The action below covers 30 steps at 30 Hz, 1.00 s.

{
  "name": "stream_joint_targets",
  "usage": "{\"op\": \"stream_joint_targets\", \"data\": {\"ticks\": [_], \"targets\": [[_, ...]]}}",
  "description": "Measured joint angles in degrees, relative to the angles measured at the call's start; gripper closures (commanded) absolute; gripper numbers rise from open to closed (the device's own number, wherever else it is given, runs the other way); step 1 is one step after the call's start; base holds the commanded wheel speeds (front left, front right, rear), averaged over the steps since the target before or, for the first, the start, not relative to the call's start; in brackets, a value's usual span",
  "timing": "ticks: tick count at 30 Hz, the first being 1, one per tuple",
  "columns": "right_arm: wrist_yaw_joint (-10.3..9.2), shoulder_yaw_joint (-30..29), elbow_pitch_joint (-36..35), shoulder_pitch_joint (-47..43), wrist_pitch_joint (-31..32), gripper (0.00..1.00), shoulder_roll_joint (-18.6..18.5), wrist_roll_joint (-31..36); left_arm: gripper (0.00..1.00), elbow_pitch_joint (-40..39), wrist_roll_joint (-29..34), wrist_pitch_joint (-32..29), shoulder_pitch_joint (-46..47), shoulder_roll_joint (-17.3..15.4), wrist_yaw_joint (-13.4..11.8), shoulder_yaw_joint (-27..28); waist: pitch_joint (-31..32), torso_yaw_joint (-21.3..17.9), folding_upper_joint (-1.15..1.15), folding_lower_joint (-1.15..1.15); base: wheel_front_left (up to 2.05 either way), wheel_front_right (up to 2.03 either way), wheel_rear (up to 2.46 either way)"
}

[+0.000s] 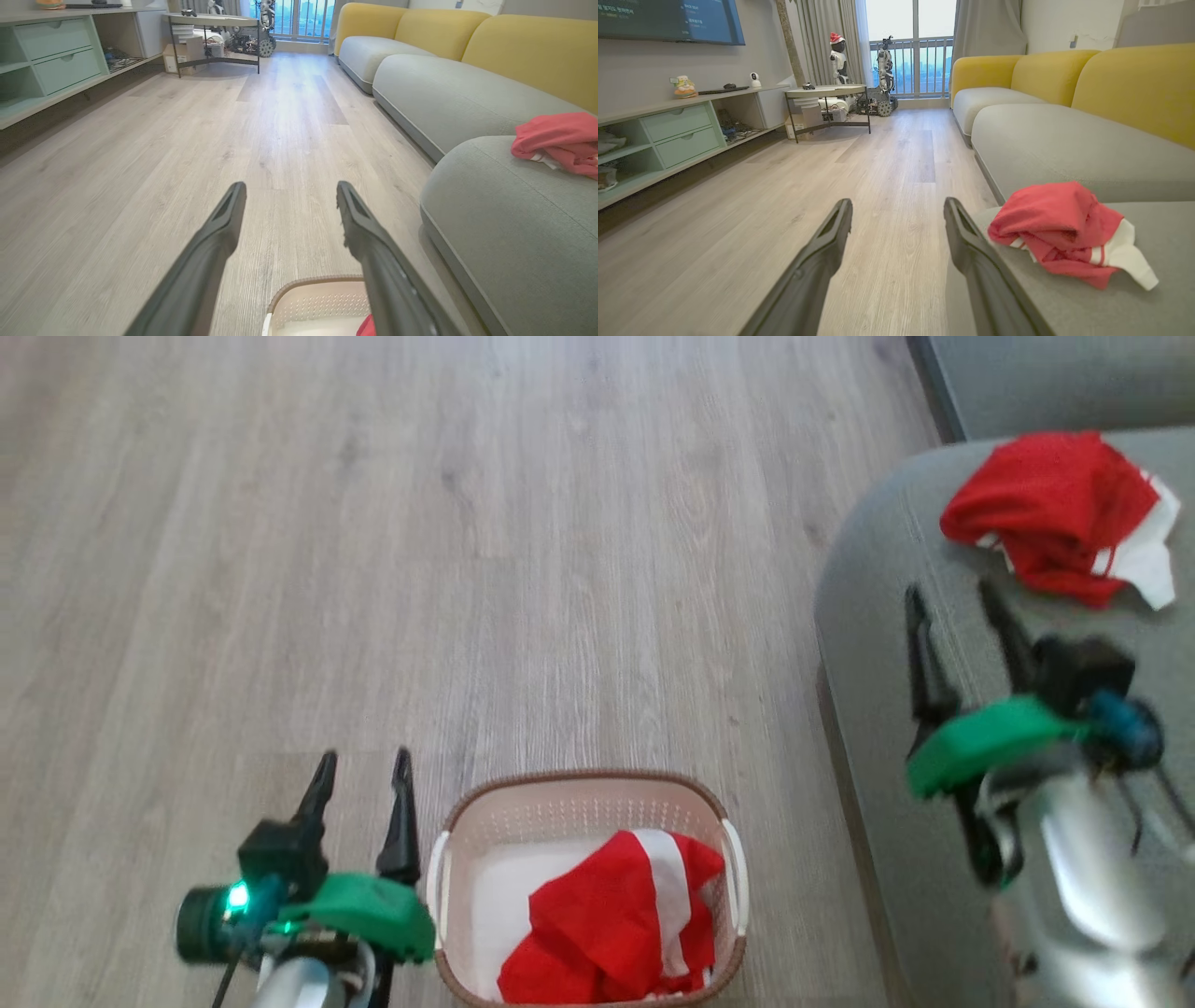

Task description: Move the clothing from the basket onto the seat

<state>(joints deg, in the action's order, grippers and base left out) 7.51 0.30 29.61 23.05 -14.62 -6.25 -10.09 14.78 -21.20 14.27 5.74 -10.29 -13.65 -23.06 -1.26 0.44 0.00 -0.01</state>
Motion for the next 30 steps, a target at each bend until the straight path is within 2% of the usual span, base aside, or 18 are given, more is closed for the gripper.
{"op": "stream_joint_targets", "data": {"ticks": [4, 9, 16, 30], "targets": [[0.0, -0.51, -4.35, -6.38, 0.0, 0.0, 2.21, 1.63, 0.0, -1.47, 0.55, 0.01, -3.54, -0.21, 0.0, 1.86, 1.83, 1.24, 0.0, 0.0, 0.0, 0.0, 0.0], [0.0, -0.63, -8.9, -12.32, 0.0, 0.0, 2.78, 2.78, 0.0, -3.02, 1.12, 0.01, -7.71, -0.52, 0.08, 3.99, 2.87, 1.93, 0.0, 0.0, 0.0, 0.0, 0.0], [0.0, -0.13, -12.85, -19.34, 0.0, 0.0, 3.1, -1.52, 0.0, -4.37, 2.45, 0.0, -11.27, -0.4, 1.38, 5.56, 3.72, 2.3, 0.0, 0.0, 0.0, 0.0, 0.0], [0.0, 0.51, -14.74, -22.81, 0.0, 0.0, 3.24, -2.58, 0.0, -3.15, 2.98, 0.0, -13.08, 0.64, 4.45, 9.16, 4.49, 1.83, 0.0, 0.0, 0.0, 0.0, 0.0]]}}
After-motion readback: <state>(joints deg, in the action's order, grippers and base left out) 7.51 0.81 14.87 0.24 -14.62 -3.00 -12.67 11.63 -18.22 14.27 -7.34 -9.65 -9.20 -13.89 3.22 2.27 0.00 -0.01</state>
